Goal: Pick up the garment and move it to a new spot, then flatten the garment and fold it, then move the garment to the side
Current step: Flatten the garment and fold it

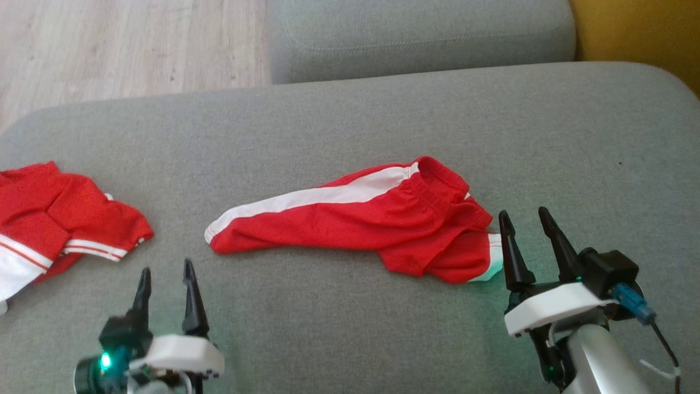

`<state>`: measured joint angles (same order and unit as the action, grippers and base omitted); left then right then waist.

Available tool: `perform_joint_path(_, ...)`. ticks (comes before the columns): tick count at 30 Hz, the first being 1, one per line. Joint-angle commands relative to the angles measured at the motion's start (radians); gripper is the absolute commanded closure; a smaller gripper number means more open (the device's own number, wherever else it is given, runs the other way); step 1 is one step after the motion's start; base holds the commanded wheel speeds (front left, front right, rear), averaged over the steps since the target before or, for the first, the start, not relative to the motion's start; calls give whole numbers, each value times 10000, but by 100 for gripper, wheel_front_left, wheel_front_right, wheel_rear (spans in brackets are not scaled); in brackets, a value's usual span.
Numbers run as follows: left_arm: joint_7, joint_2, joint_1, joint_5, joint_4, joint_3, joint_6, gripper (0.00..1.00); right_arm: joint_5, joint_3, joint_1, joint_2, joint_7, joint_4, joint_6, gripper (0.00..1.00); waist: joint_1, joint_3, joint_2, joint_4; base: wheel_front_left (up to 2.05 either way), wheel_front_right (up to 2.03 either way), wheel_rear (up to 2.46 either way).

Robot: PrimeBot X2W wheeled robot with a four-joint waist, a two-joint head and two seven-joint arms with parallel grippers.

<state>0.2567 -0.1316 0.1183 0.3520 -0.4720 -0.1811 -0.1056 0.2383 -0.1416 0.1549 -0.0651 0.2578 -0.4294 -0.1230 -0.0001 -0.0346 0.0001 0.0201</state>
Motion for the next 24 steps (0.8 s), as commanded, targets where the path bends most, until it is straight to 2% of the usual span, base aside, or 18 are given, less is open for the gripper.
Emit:
perform_joint_path(1, 51, 90, 42, -175, 512, 686, 63, 0, -92, -197, 374, 21, 40, 325, -77, 0, 1, 116, -1, 35, 0, 0, 0)
perform_joint_path(6, 51, 569, -519, -694, 770, 1168, 458, 0, -143, -351, 121, 65, 40, 71, -77, 0, 1, 185, -1, 32, 0, 0, 0)
perform_joint_path(14, 51, 780, -596, -1261, 594, 1361, 878, 0, 35, -645, 241, 99, 40, -151, -77, 0, 1, 60, -1, -63, 0, 0, 0)
perform_joint_path(21, 51, 809, -402, -1227, 421, 1023, 1009, 0, 1647, -1632, 1590, 122, 34, -876, -77, 0, 1, -363, -1, -369, 0, 0, 0)
perform_joint_path(24, 51, 811, -312, -1064, 355, 726, 947, 0, 2726, -2116, 2562, 130, -213, -1339, -77, 0, 1, -566, -1, -545, 0, 0, 0)
